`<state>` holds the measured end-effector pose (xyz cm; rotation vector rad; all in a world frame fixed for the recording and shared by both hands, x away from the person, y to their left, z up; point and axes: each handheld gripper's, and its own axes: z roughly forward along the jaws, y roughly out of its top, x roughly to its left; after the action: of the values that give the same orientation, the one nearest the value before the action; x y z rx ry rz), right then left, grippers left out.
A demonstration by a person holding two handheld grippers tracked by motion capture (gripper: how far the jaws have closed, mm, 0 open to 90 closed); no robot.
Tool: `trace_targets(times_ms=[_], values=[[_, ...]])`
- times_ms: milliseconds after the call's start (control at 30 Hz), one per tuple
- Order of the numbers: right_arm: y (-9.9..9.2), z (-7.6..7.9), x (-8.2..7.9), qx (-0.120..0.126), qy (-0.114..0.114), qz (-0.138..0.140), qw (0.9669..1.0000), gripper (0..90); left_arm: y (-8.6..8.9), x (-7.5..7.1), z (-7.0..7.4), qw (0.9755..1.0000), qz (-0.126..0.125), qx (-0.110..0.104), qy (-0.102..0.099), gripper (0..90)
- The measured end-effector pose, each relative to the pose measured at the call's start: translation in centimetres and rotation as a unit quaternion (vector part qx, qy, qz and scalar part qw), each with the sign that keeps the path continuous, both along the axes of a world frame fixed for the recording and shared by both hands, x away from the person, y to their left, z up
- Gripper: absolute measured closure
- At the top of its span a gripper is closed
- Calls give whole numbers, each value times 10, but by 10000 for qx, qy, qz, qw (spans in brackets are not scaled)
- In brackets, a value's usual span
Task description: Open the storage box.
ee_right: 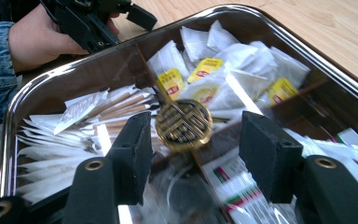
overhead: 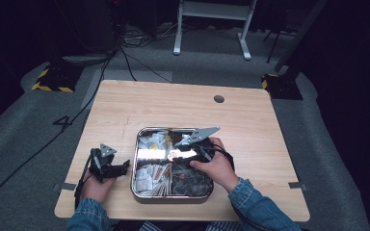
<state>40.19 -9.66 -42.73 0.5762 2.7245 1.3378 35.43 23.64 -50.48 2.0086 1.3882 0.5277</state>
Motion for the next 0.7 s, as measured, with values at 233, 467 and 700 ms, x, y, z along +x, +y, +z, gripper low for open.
trace_targets(times_ms=[233, 467, 700], values=[[20, -7, 1, -377, 2, 146, 9992, 516, 0, 1, 0, 10000, -13, -2, 0, 178], [25, -12, -3, -447, -193, 18, 9988, 582, 0, 1, 0, 10000, -9, 1, -5, 179], [23, -15, -1, -318, -177, 76, 9993, 584, 0, 0, 0, 10000, 13, 11, -7, 181]])
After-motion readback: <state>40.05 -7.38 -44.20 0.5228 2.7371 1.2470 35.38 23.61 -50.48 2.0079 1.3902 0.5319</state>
